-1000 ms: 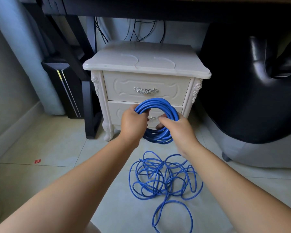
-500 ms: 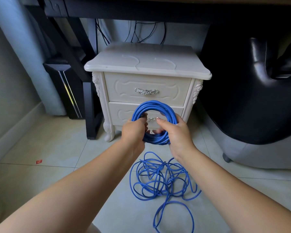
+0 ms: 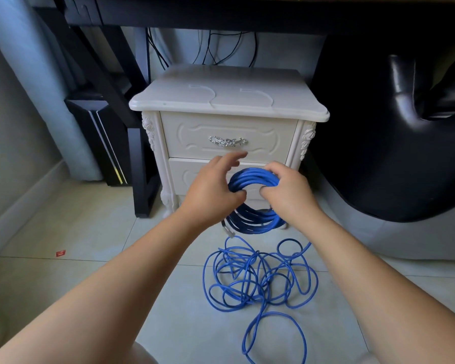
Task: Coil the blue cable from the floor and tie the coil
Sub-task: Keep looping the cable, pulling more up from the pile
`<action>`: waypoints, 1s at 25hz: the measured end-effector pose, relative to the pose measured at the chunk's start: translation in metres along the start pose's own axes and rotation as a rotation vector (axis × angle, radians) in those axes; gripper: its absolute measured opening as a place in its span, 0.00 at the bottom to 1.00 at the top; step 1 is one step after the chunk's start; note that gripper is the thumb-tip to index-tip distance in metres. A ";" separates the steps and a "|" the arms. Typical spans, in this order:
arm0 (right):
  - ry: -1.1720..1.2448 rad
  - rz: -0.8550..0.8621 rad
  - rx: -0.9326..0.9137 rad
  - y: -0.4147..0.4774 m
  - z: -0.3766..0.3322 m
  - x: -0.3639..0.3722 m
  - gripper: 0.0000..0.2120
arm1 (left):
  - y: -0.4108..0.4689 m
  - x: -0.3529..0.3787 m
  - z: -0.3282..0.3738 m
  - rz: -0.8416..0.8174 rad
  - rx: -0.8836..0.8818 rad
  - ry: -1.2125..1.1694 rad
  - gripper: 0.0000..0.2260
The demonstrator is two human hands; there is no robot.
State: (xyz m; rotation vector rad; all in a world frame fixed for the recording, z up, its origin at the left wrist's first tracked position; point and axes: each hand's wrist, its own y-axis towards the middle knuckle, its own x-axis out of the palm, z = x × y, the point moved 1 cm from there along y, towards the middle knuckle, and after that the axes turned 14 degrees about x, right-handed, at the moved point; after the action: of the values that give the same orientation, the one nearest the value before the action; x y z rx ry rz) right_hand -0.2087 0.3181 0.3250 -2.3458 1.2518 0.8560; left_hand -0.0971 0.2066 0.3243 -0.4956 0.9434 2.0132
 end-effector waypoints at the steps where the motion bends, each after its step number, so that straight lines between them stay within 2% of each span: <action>1: -0.084 -0.015 -0.056 -0.002 -0.002 0.001 0.11 | 0.000 0.002 0.001 -0.047 0.050 0.032 0.29; 2: -0.148 -0.037 -0.098 -0.005 -0.005 0.002 0.12 | -0.001 0.005 0.001 -0.083 0.063 0.048 0.26; 4: -0.182 -0.053 -0.125 -0.009 -0.010 0.006 0.12 | 0.002 0.009 0.001 -0.080 0.006 0.083 0.12; 6: -0.062 -0.029 -0.082 -0.010 -0.010 0.009 0.13 | 0.004 0.009 -0.001 -0.028 -0.068 0.080 0.03; 10: 0.277 -0.106 0.077 -0.006 -0.006 0.006 0.15 | 0.006 0.009 0.002 0.101 -0.234 -0.229 0.04; 14: 0.689 -0.337 0.303 -0.009 0.006 0.017 0.07 | 0.011 0.003 -0.003 0.357 -0.497 -0.629 0.05; 18: 0.974 -0.426 0.402 -0.012 0.007 0.030 0.04 | 0.007 0.011 -0.008 0.450 -0.634 -0.757 0.03; 21: 0.965 -0.373 0.459 -0.007 0.008 0.027 0.07 | 0.003 0.019 -0.005 0.372 -0.684 -0.831 0.06; 25: 0.916 -0.269 0.461 -0.001 0.009 0.019 0.08 | -0.001 0.012 -0.006 0.094 -0.664 -0.777 0.07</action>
State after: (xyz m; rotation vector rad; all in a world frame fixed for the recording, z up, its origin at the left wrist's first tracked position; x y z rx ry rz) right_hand -0.2028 0.3119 0.3062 -2.4455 1.1798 -0.6231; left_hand -0.1035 0.2089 0.3126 0.0249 -0.1869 2.2984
